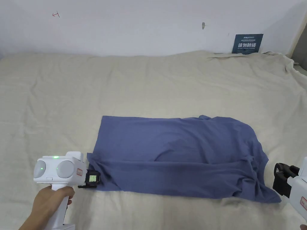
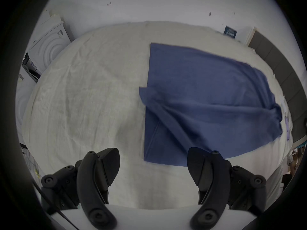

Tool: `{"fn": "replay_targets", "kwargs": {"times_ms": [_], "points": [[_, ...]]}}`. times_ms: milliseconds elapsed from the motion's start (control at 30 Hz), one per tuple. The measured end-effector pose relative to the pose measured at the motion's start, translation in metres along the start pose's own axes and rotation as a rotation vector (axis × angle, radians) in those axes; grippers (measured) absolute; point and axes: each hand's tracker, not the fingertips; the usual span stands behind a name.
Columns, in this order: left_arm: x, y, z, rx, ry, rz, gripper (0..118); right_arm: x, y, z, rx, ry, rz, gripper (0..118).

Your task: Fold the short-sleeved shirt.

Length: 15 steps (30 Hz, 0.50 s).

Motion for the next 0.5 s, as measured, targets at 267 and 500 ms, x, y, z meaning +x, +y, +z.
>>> {"fn": "replay_targets", "kwargs": {"times_ms": [267,500], "points": [[0.005,-0.005,-0.021,-0.049,-0.019,0.028,19,0.006,-0.006,-0.009,-0.041,-0.014,-0.009,0],[0.006,0.002,0.002,0.013,-0.082,0.001,5,0.020,-0.015,-0.052,-0.179,-0.028,-0.029,2]]}}
